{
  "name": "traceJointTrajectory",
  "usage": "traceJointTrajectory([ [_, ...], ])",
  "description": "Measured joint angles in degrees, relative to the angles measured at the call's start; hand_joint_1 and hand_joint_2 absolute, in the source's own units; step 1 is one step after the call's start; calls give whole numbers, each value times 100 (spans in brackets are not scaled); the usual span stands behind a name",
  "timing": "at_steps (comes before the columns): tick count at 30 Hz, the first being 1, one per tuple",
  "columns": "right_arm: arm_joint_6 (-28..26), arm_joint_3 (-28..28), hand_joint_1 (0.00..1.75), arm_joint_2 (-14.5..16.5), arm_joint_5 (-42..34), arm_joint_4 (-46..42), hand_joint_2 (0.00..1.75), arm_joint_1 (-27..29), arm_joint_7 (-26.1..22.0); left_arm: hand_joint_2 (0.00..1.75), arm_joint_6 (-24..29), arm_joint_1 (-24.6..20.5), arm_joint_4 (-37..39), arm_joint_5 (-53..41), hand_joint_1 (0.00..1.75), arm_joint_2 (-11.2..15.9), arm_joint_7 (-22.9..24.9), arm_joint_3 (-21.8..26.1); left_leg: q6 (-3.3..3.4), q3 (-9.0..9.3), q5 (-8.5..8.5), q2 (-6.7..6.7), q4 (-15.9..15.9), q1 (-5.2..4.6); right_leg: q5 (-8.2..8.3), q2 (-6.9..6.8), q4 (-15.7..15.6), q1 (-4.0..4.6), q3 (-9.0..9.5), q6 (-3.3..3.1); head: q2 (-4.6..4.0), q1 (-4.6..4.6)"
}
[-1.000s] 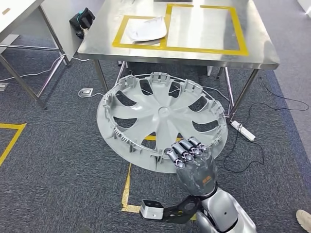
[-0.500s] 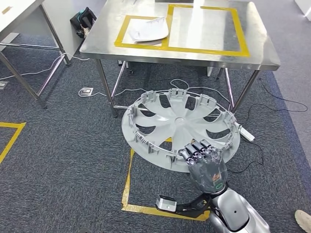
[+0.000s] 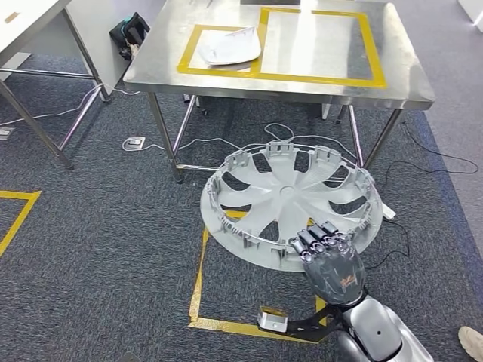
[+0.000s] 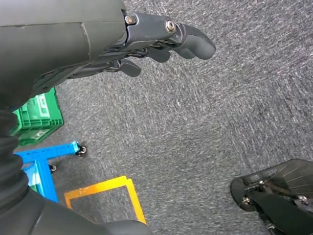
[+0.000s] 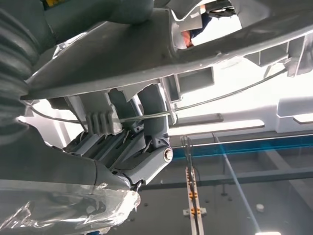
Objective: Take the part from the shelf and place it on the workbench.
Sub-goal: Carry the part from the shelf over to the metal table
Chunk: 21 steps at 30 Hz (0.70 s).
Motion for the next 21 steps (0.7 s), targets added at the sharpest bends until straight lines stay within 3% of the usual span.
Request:
traceJointTrajectory([
  [3,0,-685,175,166,1,-380,175,207,-1417,175,-1,7,1,16,0,10,-2,43,3,-5,3,-1,0,0,0,-4,1,1,0,0,0,1],
  [5,0,-1241,175,385,8,-591,175,309,-2030,175,-1,11,0,21,0,19,-2,67,3,-7,3,-1,0,0,1,-1,1,1,-3,0,0,-1],
  [11,0,-2074,175,736,9,-984,175,401,-2395,175,-1,6,1,23,0,24,-2,134,3,-6,3,0,0,0,1,-1,1,1,-4,-1,0,0],
  [21,0,-2613,175,1081,12,-1338,175,445,-2719,175,-2,4,0,7,0,23,-2,167,2,-6,4,0,0,0,2,1,1,1,-5,-1,0,0],
])
